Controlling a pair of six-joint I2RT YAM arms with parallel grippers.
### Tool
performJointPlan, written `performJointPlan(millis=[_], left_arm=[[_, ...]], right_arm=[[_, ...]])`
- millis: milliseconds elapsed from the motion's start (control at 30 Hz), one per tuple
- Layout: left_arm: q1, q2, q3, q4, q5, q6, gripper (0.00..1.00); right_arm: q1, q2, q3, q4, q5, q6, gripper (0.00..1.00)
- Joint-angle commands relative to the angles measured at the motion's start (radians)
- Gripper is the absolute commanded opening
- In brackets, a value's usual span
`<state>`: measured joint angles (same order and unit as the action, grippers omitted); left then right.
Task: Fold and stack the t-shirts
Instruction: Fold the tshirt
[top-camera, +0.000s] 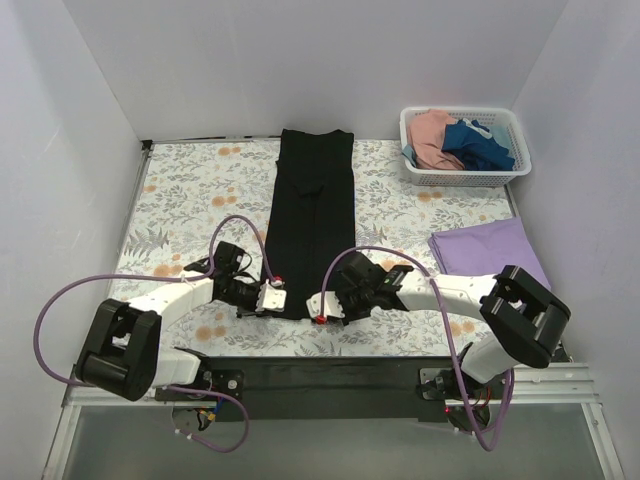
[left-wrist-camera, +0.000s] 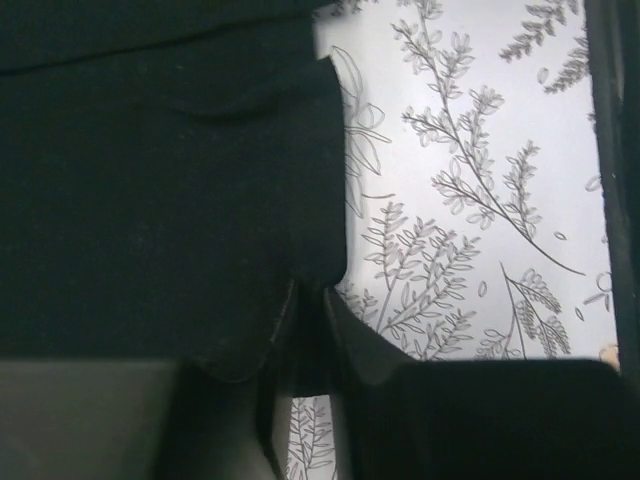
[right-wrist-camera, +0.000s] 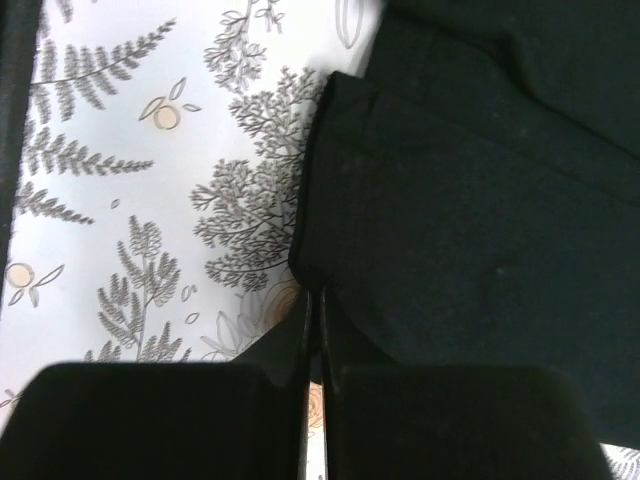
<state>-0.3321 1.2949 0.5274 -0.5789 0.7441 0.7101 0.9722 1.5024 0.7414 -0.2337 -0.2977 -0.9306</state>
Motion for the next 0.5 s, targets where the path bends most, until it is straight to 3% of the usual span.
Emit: performJointPlan(millis=[0,133,267,467], left_arm=[[-0.028,0.029,0.003,0.053,-0.068,-0.086,0.12],[-0.112,-0.075,0.003,0.044,-0.046,-0.167,0.01],[-0.203,-0.187,0.000,0.004,-0.029,-0.247,0.00],[-0.222,-0.330,0.077,-0.163,0.012,-0.294,0.00]], right_arm=[[0.008,0.058,0.003,-0.032,0.062,0.039,0.01],[0.036,-0.003,0.016,-0.052,0.042,0.064,0.01],[0.097,-0.088,0.027,-0.099,0.014,0.099,0.01],[0.125,-0.264,0.073,-0.185,-0.003,0.145,0.01]])
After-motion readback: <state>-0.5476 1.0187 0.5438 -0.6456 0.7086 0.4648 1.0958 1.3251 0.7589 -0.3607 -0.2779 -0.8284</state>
